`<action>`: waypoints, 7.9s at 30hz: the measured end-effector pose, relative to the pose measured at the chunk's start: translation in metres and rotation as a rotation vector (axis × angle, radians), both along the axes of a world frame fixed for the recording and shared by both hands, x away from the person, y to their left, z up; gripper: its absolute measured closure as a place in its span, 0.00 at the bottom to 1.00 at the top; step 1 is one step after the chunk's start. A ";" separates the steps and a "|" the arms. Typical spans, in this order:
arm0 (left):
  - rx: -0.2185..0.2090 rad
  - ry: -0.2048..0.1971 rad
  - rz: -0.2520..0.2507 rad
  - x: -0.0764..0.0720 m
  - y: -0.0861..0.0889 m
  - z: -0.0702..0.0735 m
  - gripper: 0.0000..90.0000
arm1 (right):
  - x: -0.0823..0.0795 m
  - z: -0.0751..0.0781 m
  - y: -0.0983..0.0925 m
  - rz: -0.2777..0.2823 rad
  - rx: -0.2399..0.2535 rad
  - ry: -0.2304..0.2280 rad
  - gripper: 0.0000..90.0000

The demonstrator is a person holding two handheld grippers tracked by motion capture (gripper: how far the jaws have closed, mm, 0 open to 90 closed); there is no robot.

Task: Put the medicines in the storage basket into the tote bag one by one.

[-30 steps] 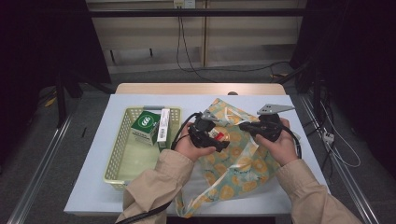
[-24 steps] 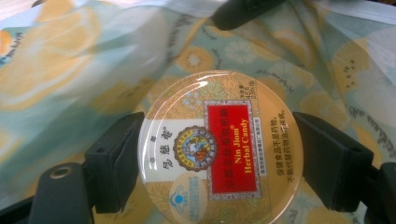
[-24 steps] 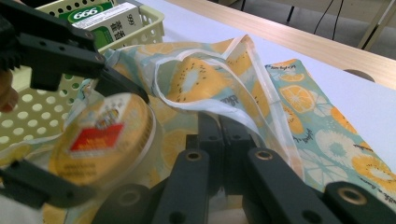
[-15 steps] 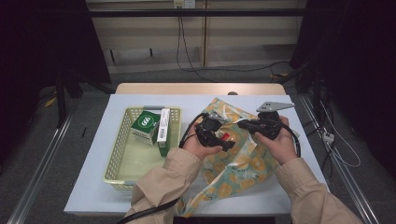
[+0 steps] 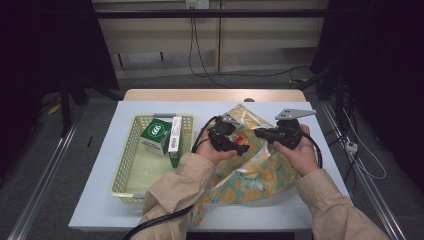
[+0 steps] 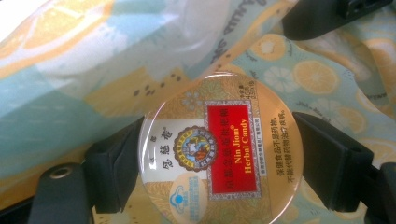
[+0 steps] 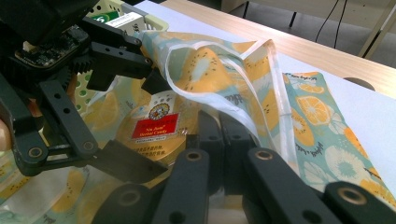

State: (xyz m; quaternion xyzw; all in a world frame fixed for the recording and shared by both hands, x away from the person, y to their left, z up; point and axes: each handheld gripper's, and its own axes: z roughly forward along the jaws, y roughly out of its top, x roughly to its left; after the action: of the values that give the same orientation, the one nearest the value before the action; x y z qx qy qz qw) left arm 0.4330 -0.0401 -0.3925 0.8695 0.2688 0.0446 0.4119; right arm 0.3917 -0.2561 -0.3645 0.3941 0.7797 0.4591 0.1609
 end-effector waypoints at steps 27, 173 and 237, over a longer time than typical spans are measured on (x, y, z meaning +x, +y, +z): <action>-0.037 -0.018 0.012 0.024 -0.019 0.002 0.14 | 0.004 -0.004 -0.005 -0.001 0.006 0.016 0.99; 0.120 -0.058 -0.033 -0.028 0.073 0.062 0.19 | -0.009 -0.027 -0.008 -0.019 0.011 0.048 0.99; 0.070 0.023 -0.069 -0.005 0.028 0.037 0.13 | -0.008 -0.015 -0.016 -0.025 0.013 0.033 0.99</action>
State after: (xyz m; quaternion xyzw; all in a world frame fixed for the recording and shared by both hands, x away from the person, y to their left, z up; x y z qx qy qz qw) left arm 0.4279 -0.0122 -0.3555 0.8926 0.2417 0.0299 0.3795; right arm 0.3835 -0.2726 -0.3795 0.4125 0.7741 0.4557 0.1514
